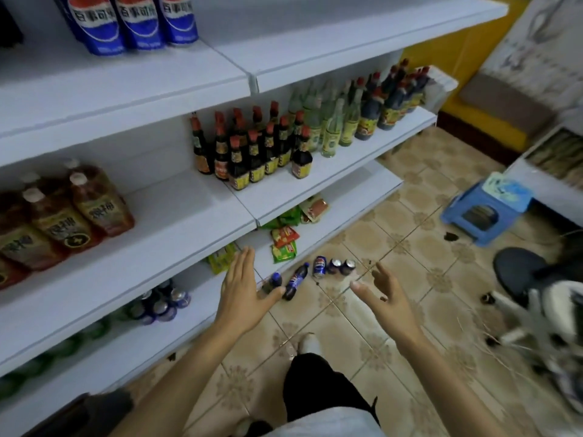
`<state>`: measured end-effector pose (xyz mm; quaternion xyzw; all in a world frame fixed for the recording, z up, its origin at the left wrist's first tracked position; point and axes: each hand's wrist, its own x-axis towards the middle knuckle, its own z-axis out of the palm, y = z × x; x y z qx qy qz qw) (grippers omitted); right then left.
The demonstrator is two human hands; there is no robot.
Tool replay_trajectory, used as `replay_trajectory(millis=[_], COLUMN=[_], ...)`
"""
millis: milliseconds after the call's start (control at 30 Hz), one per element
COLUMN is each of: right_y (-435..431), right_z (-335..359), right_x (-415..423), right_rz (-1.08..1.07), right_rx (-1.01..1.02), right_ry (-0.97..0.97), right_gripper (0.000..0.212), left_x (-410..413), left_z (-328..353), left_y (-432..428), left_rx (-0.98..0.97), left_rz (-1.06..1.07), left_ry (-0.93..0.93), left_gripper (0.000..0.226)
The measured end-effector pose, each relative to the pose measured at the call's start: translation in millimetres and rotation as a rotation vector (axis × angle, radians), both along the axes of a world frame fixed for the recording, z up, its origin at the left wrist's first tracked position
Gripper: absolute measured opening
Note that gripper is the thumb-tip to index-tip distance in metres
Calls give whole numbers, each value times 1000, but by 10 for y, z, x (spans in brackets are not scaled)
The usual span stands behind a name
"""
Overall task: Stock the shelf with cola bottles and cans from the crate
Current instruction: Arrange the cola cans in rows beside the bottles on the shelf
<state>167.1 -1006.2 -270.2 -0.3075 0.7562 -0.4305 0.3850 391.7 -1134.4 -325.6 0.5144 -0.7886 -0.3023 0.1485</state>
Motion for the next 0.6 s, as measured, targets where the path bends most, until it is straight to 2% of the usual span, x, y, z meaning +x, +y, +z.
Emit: replay_trajectory(millis=[67, 167, 300, 500, 600], right_y=[-29, -196, -601, -1215, -1507], right_z=[-140, -393, -857, -2200, -3099], right_x=[-158, -442, -877, -1409, -1557], right_rz=[26, 89, 153, 203, 233], right_rx=[41, 111, 203, 340, 412], right_ry=[-37, -68, -110, -156, -159], right_gripper=[84, 90, 91, 70, 78], left_x=[-135, -353, -734, -1228, -1391], left_z=[-98, -274, -744, -2103, -2954], left_y=[-33, -138, -396, -931, -1055], left_rx=[51, 165, 368, 537, 617], left_rz=[4, 39, 154, 181, 243], left_ry=[-5, -7, -40, -160, -121], left_gripper=[99, 102, 95, 93, 94])
